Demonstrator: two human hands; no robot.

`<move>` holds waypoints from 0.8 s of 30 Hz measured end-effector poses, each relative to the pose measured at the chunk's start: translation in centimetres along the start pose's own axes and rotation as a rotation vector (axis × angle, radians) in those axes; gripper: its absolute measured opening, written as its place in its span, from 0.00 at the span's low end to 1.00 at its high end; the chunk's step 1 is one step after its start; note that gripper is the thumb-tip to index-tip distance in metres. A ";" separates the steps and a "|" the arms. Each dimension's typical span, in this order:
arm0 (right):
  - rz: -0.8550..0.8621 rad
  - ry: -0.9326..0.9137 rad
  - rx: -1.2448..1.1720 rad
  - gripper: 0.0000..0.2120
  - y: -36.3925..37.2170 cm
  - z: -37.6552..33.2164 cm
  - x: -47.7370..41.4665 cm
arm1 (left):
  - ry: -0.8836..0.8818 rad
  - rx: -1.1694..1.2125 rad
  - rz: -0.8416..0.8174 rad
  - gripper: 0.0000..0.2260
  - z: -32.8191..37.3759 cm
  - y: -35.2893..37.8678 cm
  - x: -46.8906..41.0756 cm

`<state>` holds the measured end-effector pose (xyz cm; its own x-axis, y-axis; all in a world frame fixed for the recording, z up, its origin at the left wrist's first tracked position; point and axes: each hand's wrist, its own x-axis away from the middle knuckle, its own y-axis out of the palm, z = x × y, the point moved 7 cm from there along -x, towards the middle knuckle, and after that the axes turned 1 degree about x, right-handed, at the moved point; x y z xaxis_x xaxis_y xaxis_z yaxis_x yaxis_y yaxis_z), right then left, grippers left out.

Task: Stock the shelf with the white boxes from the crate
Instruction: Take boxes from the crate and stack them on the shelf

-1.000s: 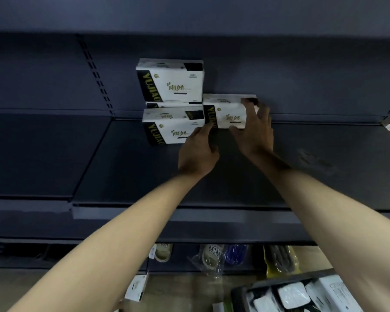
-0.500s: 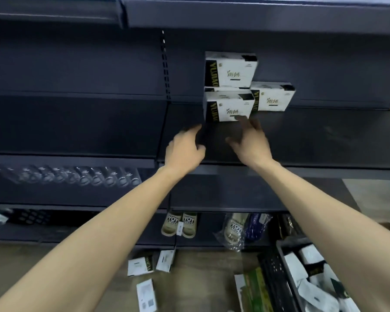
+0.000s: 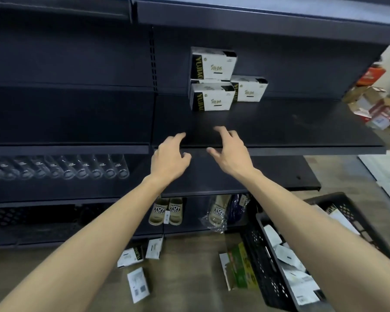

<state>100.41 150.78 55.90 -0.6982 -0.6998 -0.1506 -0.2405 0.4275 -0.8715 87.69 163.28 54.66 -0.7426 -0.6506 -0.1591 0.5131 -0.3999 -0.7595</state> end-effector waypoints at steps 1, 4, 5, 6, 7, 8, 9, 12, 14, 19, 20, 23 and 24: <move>-0.003 0.019 0.001 0.26 -0.1 1.0 1.0 | -0.002 0.012 -0.021 0.26 0.4 1.2 0.8; -0.021 0.092 -0.014 0.26 -0.1 4.7 5.2 | -0.041 0.052 -0.100 0.26 1.4 5.7 4.2; -0.036 0.115 -0.016 0.26 0.0 6.1 6.9 | -0.055 0.070 -0.125 0.26 1.8 7.4 5.4; -0.057 0.139 -0.015 0.26 0.2 7.8 8.7 | -0.066 0.087 -0.151 0.26 2.4 9.1 6.7; -0.081 0.167 -0.015 0.25 0.3 9.6 10.6 | -0.078 0.102 -0.180 0.26 3.0 10.9 8.1; -0.099 0.194 -0.017 0.25 0.4 11.4 12.3 | -0.090 0.116 -0.207 0.26 3.6 12.5 9.3; -0.118 0.226 -0.021 0.25 0.5 13.4 14.1 | -0.099 0.128 -0.235 0.26 4.4 14.3 10.6; -0.187 0.319 -0.032 0.23 0.5 20.5 19.3 | -0.147 0.157 -0.327 0.27 7.2 20.1 14.5; -0.261 0.369 -0.024 0.22 0.7 25.5 22.0 | -0.196 0.193 -0.375 0.26 9.1 24.0 16.9; -0.451 0.394 -0.010 0.24 0.4 37.6 25.4 | -0.319 0.188 -0.449 0.26 13.3 33.3 20.7; -0.471 0.391 -0.014 0.24 0.2 39.7 25.8 | -0.344 0.182 -0.461 0.26 14.1 35.0 21.3; -0.531 0.389 -0.010 0.24 -0.4 45.3 26.6 | -0.393 0.155 -0.503 0.26 16.4 39.4 22.6; -0.556 0.396 -0.003 0.24 -0.6 46.9 26.9 | -0.407 0.152 -0.516 0.26 17.1 40.7 22.9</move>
<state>113.40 104.85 30.46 -0.6644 -0.5536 0.5022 -0.6365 0.0669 -0.7683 98.91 121.09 30.91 -0.7025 -0.5317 0.4731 0.2134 -0.7915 -0.5727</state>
